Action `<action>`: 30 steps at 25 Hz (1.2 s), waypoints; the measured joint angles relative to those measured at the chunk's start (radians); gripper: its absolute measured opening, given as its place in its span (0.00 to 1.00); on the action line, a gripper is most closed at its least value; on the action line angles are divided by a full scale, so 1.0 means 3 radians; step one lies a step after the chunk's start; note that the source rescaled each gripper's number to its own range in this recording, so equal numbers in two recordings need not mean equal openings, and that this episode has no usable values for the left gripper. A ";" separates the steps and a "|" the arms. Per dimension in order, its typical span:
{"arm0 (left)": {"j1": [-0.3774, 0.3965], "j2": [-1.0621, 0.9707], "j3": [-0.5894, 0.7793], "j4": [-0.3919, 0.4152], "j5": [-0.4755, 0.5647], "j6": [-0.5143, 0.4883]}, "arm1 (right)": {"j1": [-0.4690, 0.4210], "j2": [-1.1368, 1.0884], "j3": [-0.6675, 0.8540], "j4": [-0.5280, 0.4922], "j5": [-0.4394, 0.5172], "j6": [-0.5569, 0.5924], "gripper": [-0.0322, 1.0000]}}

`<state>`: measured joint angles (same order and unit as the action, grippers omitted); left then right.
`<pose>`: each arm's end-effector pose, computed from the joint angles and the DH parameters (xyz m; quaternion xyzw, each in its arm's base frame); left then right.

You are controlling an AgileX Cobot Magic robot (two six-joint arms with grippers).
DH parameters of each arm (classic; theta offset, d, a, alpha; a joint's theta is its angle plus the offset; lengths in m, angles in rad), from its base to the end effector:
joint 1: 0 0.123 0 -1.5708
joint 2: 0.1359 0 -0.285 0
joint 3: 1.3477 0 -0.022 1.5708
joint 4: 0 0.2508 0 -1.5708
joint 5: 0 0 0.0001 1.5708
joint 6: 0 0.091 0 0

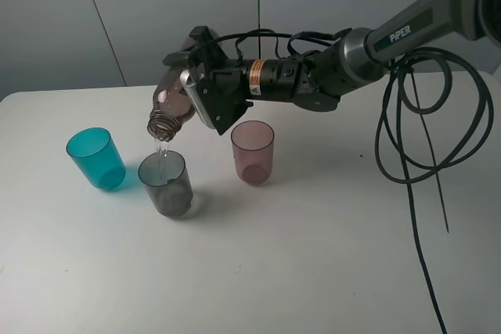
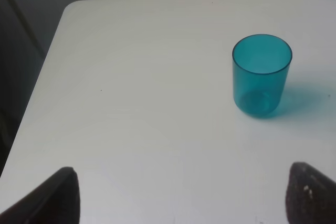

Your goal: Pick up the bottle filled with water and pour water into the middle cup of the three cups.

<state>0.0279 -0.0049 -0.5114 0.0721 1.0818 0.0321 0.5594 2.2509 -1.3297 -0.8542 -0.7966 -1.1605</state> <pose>-0.0081 0.0056 0.2789 -0.0003 0.8539 0.0515 0.5178 0.3697 0.2893 0.1288 -0.7669 0.1139 -0.1751 0.6068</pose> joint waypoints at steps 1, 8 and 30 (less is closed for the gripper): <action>0.0000 0.0000 0.0000 0.0000 0.0000 0.0000 | 0.0000 0.0000 0.0000 0.0000 -0.0008 -0.0025 0.06; 0.0000 0.0000 0.0000 0.0000 0.0000 0.0000 | 0.0000 0.0000 0.0000 0.0000 -0.0036 -0.0271 0.06; 0.0000 0.0000 0.0000 0.0000 0.0000 0.0000 | 0.0000 0.0000 -0.0007 0.0006 -0.0145 -0.0667 0.06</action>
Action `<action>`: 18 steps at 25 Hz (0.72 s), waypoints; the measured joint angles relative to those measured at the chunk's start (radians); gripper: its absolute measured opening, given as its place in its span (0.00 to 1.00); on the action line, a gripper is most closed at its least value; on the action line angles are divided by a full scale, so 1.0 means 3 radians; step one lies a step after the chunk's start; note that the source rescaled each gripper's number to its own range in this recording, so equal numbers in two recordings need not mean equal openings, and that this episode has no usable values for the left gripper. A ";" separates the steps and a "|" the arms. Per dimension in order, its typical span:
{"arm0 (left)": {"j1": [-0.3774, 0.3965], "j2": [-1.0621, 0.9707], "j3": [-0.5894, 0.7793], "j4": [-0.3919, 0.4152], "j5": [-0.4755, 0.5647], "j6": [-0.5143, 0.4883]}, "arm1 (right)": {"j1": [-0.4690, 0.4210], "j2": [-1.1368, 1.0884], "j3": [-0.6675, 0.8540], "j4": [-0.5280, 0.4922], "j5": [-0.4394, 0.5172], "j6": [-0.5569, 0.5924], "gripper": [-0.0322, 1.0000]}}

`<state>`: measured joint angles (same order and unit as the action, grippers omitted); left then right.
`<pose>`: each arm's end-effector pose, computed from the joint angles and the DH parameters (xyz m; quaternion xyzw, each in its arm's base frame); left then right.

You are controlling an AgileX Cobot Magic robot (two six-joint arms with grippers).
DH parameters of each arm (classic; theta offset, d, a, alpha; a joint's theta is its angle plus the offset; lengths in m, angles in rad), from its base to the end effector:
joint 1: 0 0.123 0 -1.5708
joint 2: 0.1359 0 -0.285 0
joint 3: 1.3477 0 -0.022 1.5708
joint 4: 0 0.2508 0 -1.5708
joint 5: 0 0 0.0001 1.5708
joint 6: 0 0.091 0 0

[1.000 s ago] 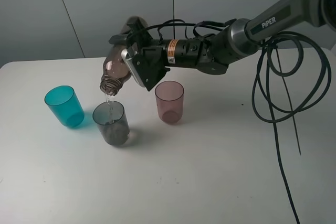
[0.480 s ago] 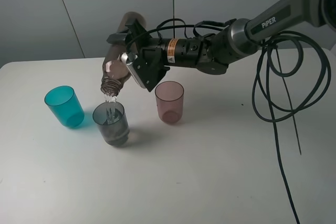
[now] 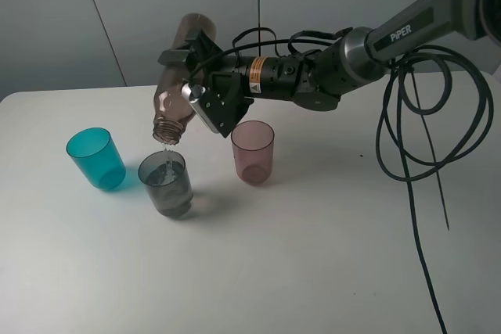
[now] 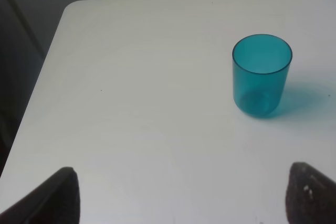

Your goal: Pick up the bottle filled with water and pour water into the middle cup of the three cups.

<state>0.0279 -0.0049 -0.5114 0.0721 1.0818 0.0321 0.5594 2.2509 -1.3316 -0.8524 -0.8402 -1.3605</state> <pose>-0.0081 0.0056 0.2789 -0.0003 0.8539 0.0515 0.5178 0.3684 0.2908 0.1327 -0.7621 0.0296 -0.2328 0.6035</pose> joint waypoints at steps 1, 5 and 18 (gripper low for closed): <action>0.0000 0.0000 0.0000 0.0000 0.0000 0.0000 | 0.0000 0.0000 0.0000 0.0000 0.0000 -0.0006 0.06; 0.0000 0.0000 0.0000 0.0000 0.0000 0.0000 | 0.0000 0.0000 0.0000 0.0000 0.0000 0.0048 0.06; 0.0000 0.0000 0.0000 0.0000 0.0000 0.0000 | 0.0000 0.0000 0.0000 -0.0174 -0.0086 0.0125 0.06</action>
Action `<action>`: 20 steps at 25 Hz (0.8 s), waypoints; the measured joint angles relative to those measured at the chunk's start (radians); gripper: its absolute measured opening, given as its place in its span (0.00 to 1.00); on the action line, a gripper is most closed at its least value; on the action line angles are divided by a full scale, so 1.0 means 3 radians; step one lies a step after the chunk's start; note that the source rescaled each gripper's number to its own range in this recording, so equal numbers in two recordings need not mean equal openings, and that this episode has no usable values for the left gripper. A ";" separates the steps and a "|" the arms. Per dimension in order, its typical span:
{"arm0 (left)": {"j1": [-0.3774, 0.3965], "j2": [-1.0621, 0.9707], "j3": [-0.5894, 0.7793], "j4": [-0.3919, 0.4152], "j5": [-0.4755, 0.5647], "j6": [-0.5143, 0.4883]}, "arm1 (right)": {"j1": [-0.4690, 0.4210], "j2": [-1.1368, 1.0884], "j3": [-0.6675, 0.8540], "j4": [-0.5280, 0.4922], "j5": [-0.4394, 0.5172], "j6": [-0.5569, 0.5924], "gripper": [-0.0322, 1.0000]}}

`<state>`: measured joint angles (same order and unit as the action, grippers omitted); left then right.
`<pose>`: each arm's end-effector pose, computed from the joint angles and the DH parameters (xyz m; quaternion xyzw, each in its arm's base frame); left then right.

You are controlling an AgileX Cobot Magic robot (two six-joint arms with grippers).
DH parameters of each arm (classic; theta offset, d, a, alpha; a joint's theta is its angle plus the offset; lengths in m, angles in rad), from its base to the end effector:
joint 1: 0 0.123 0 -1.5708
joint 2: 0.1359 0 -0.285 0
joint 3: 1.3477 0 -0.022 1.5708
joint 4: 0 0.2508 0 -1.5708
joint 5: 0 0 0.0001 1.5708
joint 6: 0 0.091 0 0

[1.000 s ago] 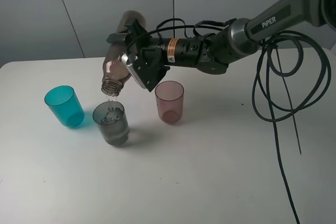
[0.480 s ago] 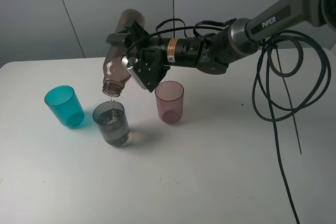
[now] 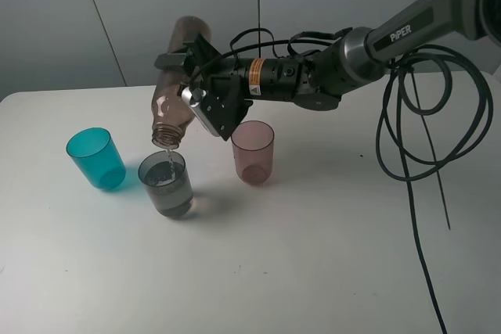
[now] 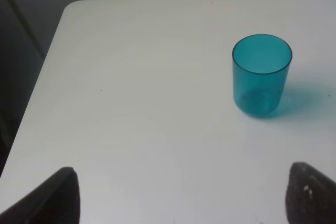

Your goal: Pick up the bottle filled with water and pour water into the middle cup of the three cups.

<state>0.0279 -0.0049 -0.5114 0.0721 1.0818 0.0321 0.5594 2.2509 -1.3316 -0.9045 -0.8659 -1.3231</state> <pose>-0.0081 0.0056 0.2789 -0.0003 0.8539 0.0515 0.5178 0.3645 0.2924 0.1328 -0.7621 0.0156 -0.2152 0.6104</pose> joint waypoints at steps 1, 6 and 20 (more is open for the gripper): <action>0.0000 0.0000 0.0000 0.0000 0.0000 0.0000 | 0.0018 0.0000 0.0000 0.0000 -0.0022 -0.0008 0.06; 0.0000 0.0000 0.0000 0.0000 0.0000 0.0000 | 0.0075 0.0000 0.0000 0.0000 -0.0086 -0.0207 0.06; 0.0000 0.0000 0.0000 0.0000 0.0000 0.0000 | 0.0123 0.0000 0.0000 0.0028 -0.0121 -0.0788 0.06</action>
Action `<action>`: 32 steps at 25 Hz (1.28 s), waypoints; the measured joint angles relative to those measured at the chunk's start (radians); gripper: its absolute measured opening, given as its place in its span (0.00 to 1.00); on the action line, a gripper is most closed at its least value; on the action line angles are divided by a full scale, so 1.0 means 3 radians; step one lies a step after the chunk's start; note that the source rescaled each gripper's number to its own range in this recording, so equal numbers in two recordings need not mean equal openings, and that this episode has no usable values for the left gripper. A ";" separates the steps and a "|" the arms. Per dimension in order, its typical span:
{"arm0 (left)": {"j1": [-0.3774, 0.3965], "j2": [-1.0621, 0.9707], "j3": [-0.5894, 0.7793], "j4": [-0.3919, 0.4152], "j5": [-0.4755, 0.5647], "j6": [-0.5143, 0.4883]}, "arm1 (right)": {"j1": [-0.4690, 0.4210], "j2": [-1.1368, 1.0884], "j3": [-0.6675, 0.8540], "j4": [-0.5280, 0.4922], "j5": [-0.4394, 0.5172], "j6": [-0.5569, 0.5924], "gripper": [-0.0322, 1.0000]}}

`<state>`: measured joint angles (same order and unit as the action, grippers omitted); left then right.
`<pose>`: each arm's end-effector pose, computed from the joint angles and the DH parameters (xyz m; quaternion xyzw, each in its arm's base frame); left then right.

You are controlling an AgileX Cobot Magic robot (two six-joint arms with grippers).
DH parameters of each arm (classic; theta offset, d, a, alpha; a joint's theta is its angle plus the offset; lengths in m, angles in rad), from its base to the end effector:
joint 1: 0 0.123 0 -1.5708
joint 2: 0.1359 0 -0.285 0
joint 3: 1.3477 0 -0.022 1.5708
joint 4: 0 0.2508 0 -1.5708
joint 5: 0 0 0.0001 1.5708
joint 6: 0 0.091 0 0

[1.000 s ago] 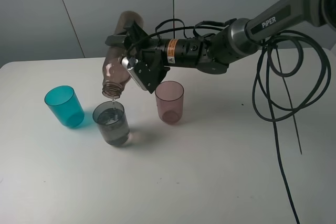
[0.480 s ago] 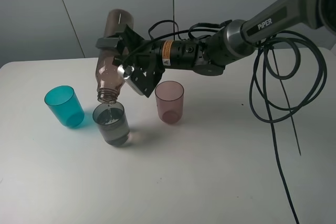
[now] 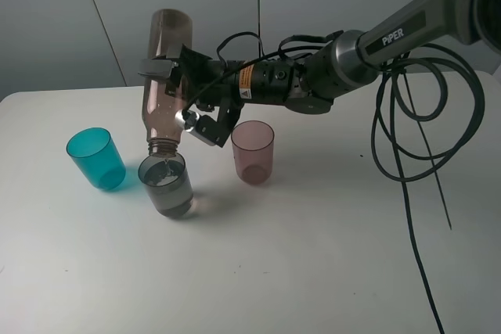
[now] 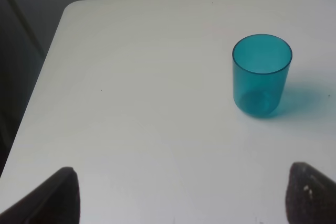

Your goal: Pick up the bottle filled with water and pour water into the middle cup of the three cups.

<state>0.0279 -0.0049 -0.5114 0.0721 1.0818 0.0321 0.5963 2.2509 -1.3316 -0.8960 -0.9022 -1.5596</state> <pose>-0.0081 0.0056 0.2789 -0.0003 0.8539 0.0515 0.5178 0.3524 0.3065 0.1359 -0.7457 -0.0895 -0.2741 0.6006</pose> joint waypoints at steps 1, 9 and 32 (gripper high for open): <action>0.0000 0.0000 0.0000 0.0000 0.0000 0.0000 | -0.0001 0.0000 0.0000 0.0006 0.0000 -0.0030 0.06; 0.0000 0.0000 0.0000 0.0000 0.0000 -0.0007 | -0.0001 -0.0059 0.0000 0.0051 -0.0013 -0.0007 0.06; 0.0000 0.0000 0.0000 0.0000 0.0000 -0.0007 | -0.0669 -0.0725 0.0015 0.0098 0.0319 0.6448 0.06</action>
<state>0.0279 -0.0049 -0.5114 0.0721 1.0818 0.0300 0.3957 2.0335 -1.3271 -0.8667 -0.8064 0.3748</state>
